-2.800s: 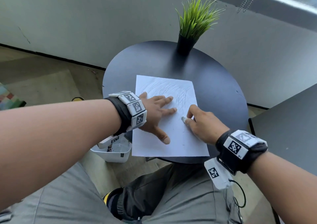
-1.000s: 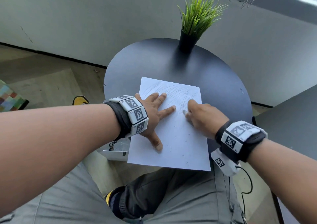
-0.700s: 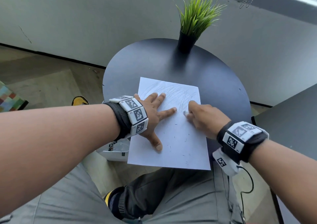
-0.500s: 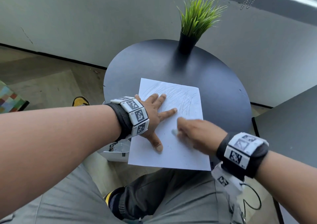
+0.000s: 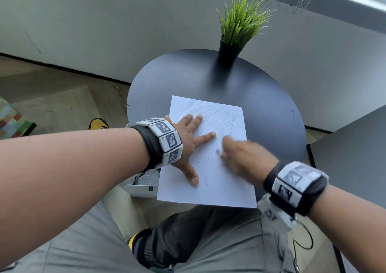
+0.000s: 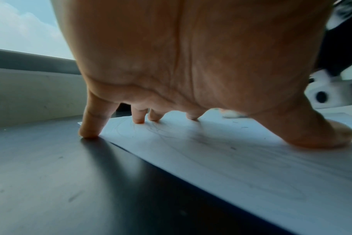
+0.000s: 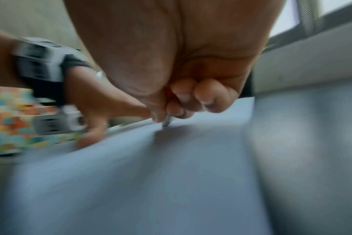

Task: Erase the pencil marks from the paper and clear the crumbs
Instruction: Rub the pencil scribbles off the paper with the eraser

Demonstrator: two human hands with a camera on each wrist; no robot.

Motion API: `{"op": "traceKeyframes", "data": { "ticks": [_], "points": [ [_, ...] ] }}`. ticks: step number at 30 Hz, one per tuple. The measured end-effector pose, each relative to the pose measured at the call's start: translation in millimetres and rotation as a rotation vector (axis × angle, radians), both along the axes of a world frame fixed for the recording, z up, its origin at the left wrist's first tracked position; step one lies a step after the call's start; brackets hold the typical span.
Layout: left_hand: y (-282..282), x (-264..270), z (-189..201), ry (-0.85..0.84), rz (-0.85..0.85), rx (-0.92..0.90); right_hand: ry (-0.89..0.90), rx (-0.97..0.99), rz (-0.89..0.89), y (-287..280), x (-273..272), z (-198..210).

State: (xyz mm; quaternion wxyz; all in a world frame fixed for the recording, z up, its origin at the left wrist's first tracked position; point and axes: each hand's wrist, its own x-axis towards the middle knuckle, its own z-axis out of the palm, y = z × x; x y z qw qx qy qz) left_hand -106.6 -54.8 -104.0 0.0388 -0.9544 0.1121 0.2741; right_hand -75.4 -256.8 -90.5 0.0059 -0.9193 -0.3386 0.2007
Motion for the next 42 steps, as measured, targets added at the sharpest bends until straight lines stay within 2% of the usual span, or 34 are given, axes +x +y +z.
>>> {"op": "traceKeyframes", "data": {
  "ticks": [2, 3, 7, 10, 14, 17, 21, 26, 27, 31, 32, 36, 37, 40, 42],
  "points": [
    [0.9, -0.6, 0.2, 0.002, 0.002, -0.001, 0.085, -0.041, 0.119, 6.2, -21.8, 1.0],
    [0.7, -0.4, 0.8, 0.002, 0.002, -0.005, 0.084, -0.061, 0.103, 4.8, -17.7, 3.1],
    [-1.2, -1.5, 2.4, -0.01, 0.011, -0.003, -0.01, -0.045, -0.196, -9.2, 34.7, 2.0],
    [-1.0, -3.4, 4.5, -0.038, -0.012, 0.003, -0.02, -0.039, -0.19, -9.7, 39.4, -1.0],
    [0.3, 4.6, 13.0, -0.203, -0.057, -0.027, -0.016, -0.033, -0.17, -8.9, 37.4, -1.0],
    [-2.3, 12.6, 10.4, -0.21, -0.052, -0.023, -0.05, -0.056, -0.122, -8.9, 39.1, -0.7],
    [-2.0, 18.8, 1.4, -0.067, 0.021, -0.015, -0.08, -0.085, -0.029, -3.2, 20.7, 4.8],
    [1.7, 21.9, -2.8, -0.033, -0.1, 0.027, 0.006, -0.112, 0.313, 8.5, -27.6, 7.7],
    [2.6, 22.8, -3.6, -0.029, -0.112, 0.029, -0.005, -0.121, 0.298, 9.6, -20.9, 6.2],
    [4.1, 26.6, -5.5, -0.003, -0.116, 0.022, -0.121, -0.114, 0.041, 8.1, 22.6, 1.0],
    [3.9, 26.8, -5.0, 0.002, -0.115, 0.026, -0.127, -0.115, 0.067, 8.8, 19.2, 1.2],
    [2.4, 28.0, -2.1, 0.008, -0.14, 0.056, -0.002, -0.104, 0.353, 14.7, -18.6, 1.1],
    [2.3, 29.0, -1.7, 0.009, -0.143, 0.057, -0.012, -0.12, 0.33, 15.0, -11.5, 2.2],
    [3.0, 31.2, -3.3, 0.009, -0.153, 0.06, -0.102, -0.14, 0.083, 10.2, 32.6, 5.2],
    [4.0, 31.5, -4.1, 0.009, -0.159, 0.07, -0.11, -0.12, 0.103, 11.1, 30.8, 6.1]
  ]
}}
